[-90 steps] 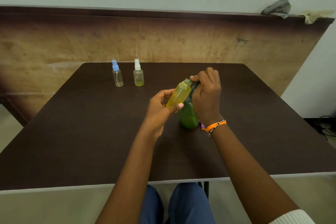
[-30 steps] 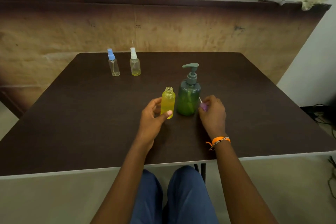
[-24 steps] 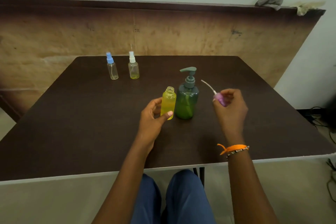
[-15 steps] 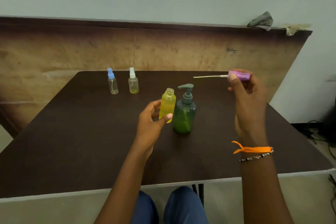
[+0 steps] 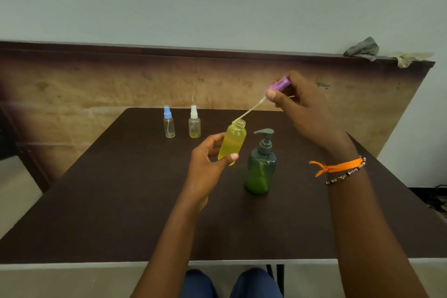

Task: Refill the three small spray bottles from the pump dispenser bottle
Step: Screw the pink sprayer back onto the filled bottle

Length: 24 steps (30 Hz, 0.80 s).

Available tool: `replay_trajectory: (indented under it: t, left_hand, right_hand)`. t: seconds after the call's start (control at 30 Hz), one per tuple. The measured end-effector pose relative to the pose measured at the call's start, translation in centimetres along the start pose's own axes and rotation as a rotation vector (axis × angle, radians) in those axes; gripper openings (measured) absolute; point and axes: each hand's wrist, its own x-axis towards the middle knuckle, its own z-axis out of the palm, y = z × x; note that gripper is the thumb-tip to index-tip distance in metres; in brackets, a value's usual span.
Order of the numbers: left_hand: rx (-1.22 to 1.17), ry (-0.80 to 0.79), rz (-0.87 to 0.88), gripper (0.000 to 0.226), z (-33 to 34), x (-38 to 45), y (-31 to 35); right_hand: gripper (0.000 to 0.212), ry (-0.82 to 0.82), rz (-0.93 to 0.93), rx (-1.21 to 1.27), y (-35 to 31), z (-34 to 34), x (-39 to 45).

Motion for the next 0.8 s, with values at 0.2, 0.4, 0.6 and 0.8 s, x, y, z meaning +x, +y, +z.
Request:
replay_trajectory:
  t: [0.2, 0.4, 0.6, 0.8]
  left_hand:
    - [-0.006, 0.007, -0.017, 0.041, -0.6, 0.1, -0.3]
    - [-0.008, -0.041, -0.015, 0.04, -0.6, 0.2, 0.3]
    - [-0.018, -0.069, -0.008, 0.037, -0.6, 0.2, 0.8]
    - [0.005, -0.098, 0.013, 0.037, -0.8, 0.1, 0.9]
  right_hand:
    - [0.013, -0.046, -0.086, -0.033, -0.8, -0.8, 1.6]
    - [0.013, -0.406, -0.063, -0.209, -0.6, 0.8, 2.6]
    - [0.036, -0.605, -0.095, -0.271, -1.2, 1.4, 3.9]
    - [0.025, -0.702, -0.031, -0.334, -2.0, 1.3, 5.5]
